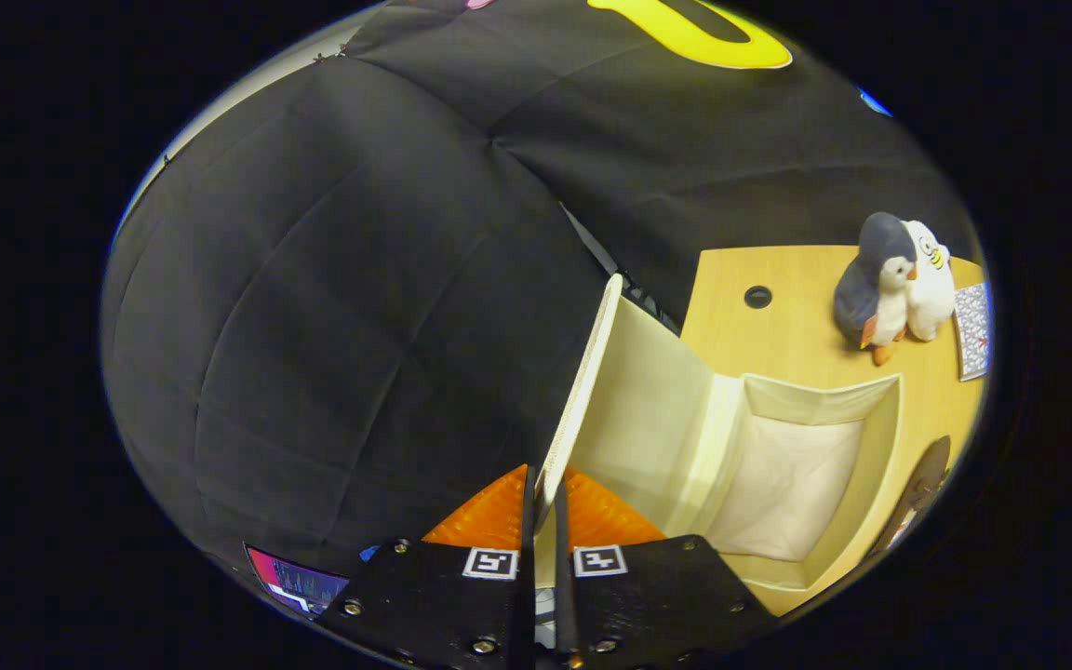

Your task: Open the storage box then place both shoes into the box .Put the left shoe in first, then the right shoe, with the right side of both shoes facing outward in a uniform manner.

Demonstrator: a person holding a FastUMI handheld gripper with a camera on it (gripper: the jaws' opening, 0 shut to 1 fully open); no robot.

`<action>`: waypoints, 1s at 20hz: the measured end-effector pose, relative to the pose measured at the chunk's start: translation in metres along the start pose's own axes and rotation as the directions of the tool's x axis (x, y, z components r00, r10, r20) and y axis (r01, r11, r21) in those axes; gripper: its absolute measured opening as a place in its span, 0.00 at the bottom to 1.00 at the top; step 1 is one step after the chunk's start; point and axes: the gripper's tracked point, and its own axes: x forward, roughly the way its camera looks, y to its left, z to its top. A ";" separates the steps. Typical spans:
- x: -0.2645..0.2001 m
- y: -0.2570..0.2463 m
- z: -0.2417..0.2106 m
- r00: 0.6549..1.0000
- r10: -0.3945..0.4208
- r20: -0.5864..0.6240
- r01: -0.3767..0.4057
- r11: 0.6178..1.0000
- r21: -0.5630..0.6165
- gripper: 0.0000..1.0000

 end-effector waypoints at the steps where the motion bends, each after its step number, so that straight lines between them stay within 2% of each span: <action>1: 0.016 0.003 -0.003 1.000 0.007 -0.009 -0.007 1.000 0.015 0.09; 5: 0.083 -0.007 -0.019 0.997 0.028 -0.071 -0.025 0.999 0.039 0.09; 8: 0.108 -0.002 -0.036 0.992 0.043 -0.120 -0.038 0.999 0.038 0.10; 9: 0.114 -0.003 -0.038 0.990 0.041 -0.133 -0.040 0.999 0.009 0.25; 10: 0.116 -0.006 -0.038 0.991 0.023 -0.135 -0.027 0.999 -0.033 0.34; 11: 0.111 -0.005 -0.036 0.992 0.017 -0.125 -0.025 0.998 -0.061 0.61; 15: 0.101 -0.002 -0.031 0.995 0.024 -0.095 -0.032 0.995 -0.092 0.84; 20: 0.050 -0.023 -0.005 1.000 0.019 -0.005 -0.019 0.992 -0.123 0.84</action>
